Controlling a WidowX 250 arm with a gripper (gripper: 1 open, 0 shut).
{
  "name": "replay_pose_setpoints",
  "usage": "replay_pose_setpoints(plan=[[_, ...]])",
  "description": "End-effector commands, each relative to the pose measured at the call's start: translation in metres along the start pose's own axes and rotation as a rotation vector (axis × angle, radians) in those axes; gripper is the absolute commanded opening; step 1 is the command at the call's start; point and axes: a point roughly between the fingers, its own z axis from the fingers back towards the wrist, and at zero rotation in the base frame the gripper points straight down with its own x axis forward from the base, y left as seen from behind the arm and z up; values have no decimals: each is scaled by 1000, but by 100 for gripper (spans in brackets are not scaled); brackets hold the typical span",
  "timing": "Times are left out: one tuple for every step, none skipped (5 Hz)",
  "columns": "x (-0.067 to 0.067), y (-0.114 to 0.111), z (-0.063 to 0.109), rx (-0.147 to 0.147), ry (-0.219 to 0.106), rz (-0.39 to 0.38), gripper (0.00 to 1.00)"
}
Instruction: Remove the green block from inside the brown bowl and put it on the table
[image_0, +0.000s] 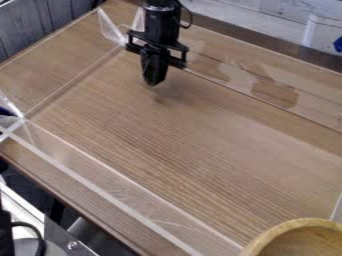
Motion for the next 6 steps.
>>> replay_pose_setpoints(plan=[[7,9,15,-5,-84,-15,0],[8,12,13,-29,-110,-36,0],[4,17,1,-34,-110,-3,0],[0,20,-7,-38,-108,29,100],[4,19,-11,-55,-120,42,100],[7,16,-7,-72,-151,49,100]])
